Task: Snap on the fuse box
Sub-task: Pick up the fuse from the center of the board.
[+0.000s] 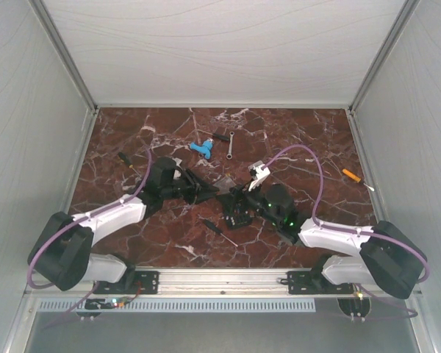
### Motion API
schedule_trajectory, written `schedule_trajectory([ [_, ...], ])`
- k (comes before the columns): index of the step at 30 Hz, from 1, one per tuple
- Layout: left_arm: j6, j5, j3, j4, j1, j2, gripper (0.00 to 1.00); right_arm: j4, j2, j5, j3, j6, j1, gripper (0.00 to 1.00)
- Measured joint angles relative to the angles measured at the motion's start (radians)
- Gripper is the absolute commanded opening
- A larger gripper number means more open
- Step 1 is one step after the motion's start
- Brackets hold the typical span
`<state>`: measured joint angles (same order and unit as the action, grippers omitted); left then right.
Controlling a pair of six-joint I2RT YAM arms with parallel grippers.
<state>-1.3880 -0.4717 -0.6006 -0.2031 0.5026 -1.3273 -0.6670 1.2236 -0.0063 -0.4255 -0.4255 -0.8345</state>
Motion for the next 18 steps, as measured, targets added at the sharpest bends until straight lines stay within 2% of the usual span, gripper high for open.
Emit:
schedule_trajectory([
  [6,-0.101,-0.015,0.016,-0.1,0.043,0.003,0.21,-0.08,0.0,0.057,0.013,-0.002,-0.021,0.5],
  [18,-0.18,-0.003,0.019,-0.168,0.068,0.005,0.21,-0.153,0.0,0.103,0.035,-0.005,-0.039,0.19],
])
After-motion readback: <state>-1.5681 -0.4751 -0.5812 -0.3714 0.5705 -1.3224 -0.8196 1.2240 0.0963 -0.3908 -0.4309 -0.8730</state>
